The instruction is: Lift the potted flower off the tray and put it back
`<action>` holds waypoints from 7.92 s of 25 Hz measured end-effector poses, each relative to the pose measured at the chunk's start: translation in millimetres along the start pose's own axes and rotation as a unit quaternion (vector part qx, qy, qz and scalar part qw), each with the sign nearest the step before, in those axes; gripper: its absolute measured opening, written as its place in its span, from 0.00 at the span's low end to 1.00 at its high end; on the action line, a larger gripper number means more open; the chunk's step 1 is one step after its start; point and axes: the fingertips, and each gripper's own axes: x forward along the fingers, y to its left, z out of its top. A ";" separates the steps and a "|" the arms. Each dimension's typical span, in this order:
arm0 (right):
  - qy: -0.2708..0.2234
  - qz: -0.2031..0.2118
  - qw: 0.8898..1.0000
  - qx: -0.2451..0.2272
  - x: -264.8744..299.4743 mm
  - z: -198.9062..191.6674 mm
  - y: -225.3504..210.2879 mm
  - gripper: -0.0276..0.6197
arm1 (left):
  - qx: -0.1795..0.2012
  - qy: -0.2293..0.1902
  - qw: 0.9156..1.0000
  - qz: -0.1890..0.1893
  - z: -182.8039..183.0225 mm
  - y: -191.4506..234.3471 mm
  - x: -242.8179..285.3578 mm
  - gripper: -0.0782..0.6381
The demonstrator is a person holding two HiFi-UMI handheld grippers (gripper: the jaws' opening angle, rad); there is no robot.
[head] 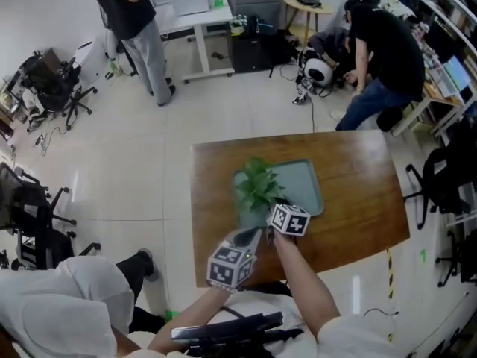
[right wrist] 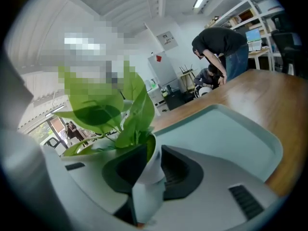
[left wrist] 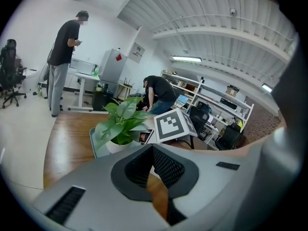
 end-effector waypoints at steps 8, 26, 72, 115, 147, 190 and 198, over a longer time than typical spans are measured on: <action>-0.007 -0.012 1.000 0.000 2.5 6.6 -0.1 0.15 | -0.010 0.001 1.000 0.010 -0.1 6.7 1.1 0.10; -0.020 -0.011 1.000 -0.007 -21.7 25.0 12.5 0.10 | -0.018 -0.018 0.999 0.021 2.0 14.4 -23.2 0.10; 0.007 -0.080 0.997 -0.005 -143.7 -130.2 22.2 0.18 | -0.022 -0.035 0.999 0.016 -71.8 -3.5 -148.4 0.10; -0.093 -0.053 0.993 0.042 -288.9 -144.0 79.9 0.05 | -0.025 -0.078 0.997 -0.006 -96.3 -22.2 -194.3 0.10; 0.003 -0.006 0.999 0.041 -154.1 -134.4 22.1 0.22 | -0.044 -0.054 0.997 0.018 -46.8 11.3 -137.1 0.10; -0.036 -0.055 0.998 -0.002 -49.6 50.2 -18.1 0.10 | -0.057 -0.067 0.994 0.057 7.6 64.3 -89.4 0.10; 0.000 -0.062 0.998 0.002 -7.8 35.1 -37.2 0.11 | -0.082 -0.062 0.991 0.084 4.9 89.6 -80.9 0.10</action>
